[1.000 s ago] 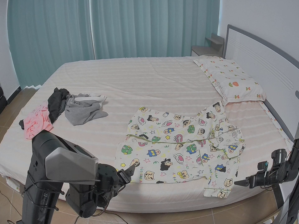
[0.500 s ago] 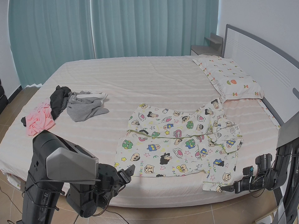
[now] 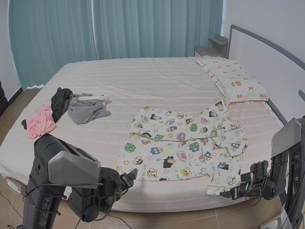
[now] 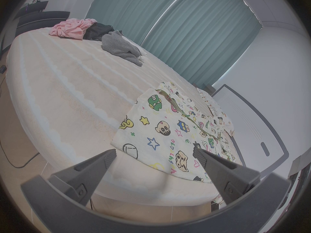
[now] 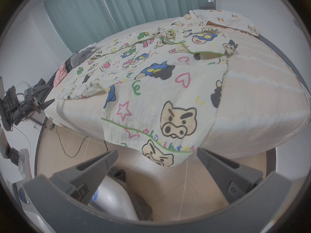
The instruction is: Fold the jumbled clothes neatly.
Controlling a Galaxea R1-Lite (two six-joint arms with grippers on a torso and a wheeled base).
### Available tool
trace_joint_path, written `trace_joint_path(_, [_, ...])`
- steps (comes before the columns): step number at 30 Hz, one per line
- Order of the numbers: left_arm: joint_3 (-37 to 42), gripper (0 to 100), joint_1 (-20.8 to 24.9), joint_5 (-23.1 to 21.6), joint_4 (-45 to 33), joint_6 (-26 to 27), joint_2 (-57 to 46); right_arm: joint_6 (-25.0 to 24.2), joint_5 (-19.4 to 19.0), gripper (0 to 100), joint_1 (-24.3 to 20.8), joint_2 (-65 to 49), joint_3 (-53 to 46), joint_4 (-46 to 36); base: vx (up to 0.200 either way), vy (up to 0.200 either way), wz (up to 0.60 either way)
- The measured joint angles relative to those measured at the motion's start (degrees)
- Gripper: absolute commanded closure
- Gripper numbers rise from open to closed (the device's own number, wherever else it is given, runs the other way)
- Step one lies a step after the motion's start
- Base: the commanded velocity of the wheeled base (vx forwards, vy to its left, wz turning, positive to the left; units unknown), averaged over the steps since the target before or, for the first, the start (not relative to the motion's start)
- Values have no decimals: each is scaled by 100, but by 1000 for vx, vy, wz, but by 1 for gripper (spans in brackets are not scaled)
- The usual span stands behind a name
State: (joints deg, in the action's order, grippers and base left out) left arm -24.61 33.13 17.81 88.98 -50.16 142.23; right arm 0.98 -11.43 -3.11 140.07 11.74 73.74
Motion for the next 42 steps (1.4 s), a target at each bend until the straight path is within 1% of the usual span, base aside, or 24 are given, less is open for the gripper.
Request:
trace_joint_path(4, [-5,0,0,9,0,0,2,2,180,0,-100,12,71,-224,0,0,0])
trace_joint_path(7, [-9,0,0,13,0,2,0,-29,208,0,-140,4,201,-389,0,0,0])
trace_joint_path(14, [-5,0,-10,17,0,2,0,-116,252,0,-157,-11,347,-466,0,0,0])
trace_joint_path(20, [-5,0,-20,44,0,-4,-2,-168,525,0,-157,-62,477,-837,0,0,0])
trace_joint_path(23, [-7,0,-23,59,0,-6,-2,-188,574,0,-152,-90,501,-868,0,0,0])
trace_joint_path(28, [-9,0,-28,61,0,-6,-2,-146,594,0,-91,-110,477,-870,0,0,0])
trace_joint_path(36, [-11,0,-26,63,0,-9,-2,140,586,0,16,-116,446,-868,0,0,0])
trace_joint_path(42, [-30,0,-32,63,0,-9,0,149,542,0,17,-112,479,-863,0,0,0])
